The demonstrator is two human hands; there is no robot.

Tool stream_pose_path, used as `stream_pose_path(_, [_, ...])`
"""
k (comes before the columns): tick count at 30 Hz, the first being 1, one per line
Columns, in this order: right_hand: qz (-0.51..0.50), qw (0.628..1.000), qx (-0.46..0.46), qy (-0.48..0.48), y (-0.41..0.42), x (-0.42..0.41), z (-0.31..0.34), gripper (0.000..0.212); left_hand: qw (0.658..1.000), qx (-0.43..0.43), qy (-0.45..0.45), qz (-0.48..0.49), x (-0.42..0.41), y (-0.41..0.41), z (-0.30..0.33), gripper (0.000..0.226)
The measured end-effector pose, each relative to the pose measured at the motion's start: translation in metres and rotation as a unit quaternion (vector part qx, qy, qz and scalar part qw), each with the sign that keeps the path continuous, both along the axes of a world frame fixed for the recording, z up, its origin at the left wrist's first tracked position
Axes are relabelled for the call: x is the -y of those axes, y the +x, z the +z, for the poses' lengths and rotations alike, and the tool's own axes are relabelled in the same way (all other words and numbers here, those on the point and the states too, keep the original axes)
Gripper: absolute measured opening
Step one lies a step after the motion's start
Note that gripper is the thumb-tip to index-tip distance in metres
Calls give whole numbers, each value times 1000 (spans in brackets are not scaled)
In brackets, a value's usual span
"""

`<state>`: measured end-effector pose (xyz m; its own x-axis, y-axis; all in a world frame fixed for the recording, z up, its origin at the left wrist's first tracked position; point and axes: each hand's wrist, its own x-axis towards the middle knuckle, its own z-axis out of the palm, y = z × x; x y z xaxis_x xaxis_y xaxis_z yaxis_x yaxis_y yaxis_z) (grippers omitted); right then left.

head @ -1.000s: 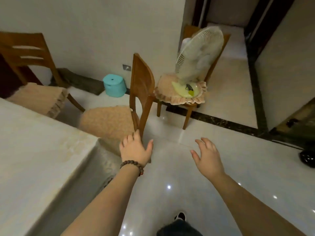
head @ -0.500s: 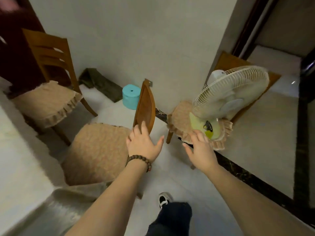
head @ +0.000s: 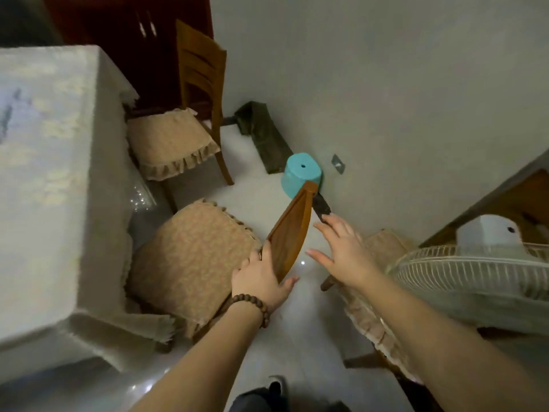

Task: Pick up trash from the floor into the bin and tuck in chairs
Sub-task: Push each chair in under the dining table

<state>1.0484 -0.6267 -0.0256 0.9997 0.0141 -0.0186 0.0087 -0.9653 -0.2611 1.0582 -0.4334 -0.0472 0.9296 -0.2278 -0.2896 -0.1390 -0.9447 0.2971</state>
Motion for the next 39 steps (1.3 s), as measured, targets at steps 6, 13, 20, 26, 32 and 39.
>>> stream_pose_path(6, [288, 950, -42, -108, 71, 22, -12, 97, 997, -8, 38, 63, 5, -2, -16, 93])
stream_pose_path(13, [447, 874, -24, -190, 121, 34, -18, 87, 979, 23, 118, 165, 24, -25, -16, 72])
stream_pose_path(20, [499, 841, 11, -209, 133, 29, -34, 46, 967, 27, 187, 169, 28, -30, -24, 23])
stream_pose_path(26, [501, 839, 70, -202, 139, 37, -45, 32, 965, 67, 189, 169, 21, -35, -25, 25])
stream_pose_path(32, [513, 835, 115, -163, 143, 38, -44, 27, 964, 85, 196, 160, 17, -31, -25, 24])
stream_pose_path(39, [512, 837, 131, -143, 170, 14, -27, 26, 958, 127, 198, 162, -4, -9, -4, 43])
